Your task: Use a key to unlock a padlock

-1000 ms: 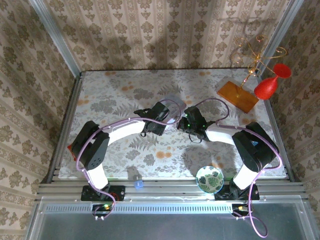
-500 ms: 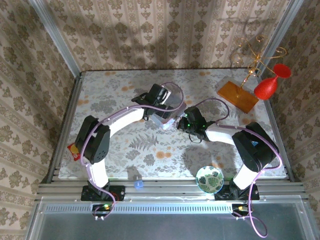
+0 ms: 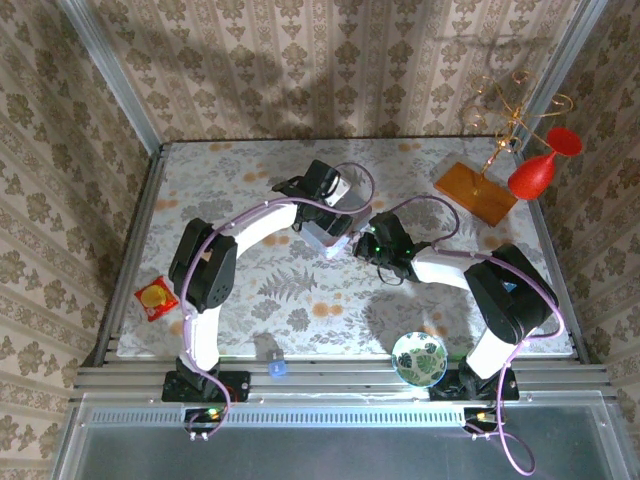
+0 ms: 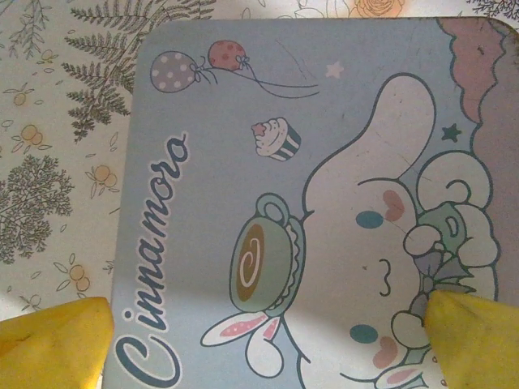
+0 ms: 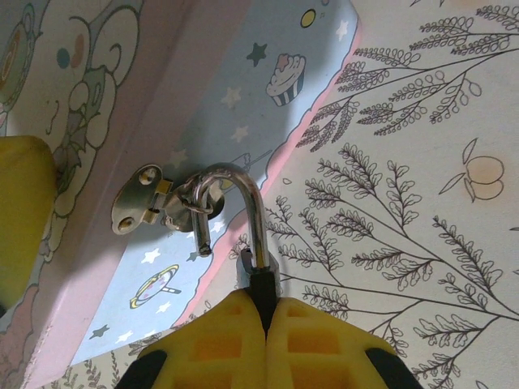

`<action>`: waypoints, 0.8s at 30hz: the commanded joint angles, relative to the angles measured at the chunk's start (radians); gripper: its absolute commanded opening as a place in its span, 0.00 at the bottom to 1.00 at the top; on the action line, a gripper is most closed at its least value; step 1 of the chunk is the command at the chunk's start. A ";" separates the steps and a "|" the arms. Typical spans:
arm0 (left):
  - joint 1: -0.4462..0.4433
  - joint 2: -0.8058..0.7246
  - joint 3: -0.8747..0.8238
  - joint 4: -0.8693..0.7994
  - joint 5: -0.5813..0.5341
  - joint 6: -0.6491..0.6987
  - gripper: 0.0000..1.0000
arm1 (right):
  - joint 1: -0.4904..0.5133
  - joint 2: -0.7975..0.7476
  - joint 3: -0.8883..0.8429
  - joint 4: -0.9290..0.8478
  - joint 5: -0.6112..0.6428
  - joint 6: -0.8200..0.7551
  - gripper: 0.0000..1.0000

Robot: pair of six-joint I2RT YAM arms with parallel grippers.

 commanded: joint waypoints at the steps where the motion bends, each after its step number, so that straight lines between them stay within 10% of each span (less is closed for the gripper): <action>1: 0.011 0.052 -0.002 -0.083 0.004 0.033 0.97 | -0.013 -0.002 -0.007 0.051 0.031 0.020 0.00; 24: 0.011 0.047 -0.073 -0.071 0.004 0.020 0.89 | -0.039 0.046 0.015 0.157 0.028 0.104 0.00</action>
